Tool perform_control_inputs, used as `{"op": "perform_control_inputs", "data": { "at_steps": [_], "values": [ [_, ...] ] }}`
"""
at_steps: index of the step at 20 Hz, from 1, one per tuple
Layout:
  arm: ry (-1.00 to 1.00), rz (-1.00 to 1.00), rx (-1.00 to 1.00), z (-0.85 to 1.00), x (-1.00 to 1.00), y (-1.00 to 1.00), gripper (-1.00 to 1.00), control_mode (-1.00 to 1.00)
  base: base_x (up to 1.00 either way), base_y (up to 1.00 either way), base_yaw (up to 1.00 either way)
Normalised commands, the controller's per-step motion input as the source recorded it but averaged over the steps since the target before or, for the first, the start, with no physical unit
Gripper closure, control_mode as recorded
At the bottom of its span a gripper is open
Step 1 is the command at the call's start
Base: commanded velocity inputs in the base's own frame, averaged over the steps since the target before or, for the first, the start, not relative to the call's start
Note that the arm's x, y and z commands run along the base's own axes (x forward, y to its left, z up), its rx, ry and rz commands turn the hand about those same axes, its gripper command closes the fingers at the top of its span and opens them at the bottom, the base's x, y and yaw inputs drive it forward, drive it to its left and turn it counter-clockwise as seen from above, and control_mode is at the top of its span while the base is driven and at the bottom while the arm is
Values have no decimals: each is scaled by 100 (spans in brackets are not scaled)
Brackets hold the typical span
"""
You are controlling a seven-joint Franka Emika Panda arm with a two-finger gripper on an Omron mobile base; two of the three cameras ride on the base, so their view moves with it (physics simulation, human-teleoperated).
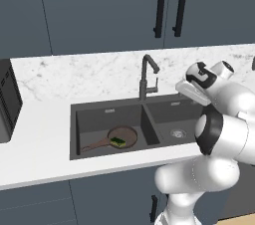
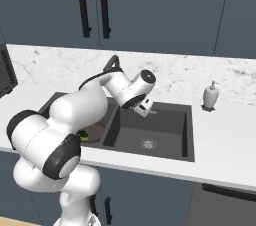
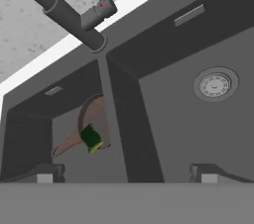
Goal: Pick the pan and sponge and place them into the sink. Then turn on the water.
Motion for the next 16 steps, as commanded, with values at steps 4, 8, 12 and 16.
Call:
{"op": "perform_control_inputs", "data": {
  "at_steps": [4,8,12,16],
  "values": [
    [-2,0,1,-2,0,1,-100,-100,0,0,0],
    [-13,0,11,-15,10,13,-100,-100,0,0,0],
    [-14,0,14,-9,12,20,-100,-100,0,0,0],
    [-8,0,16,-7,26,13,-100,-100,0,0,0]
  ]
}}
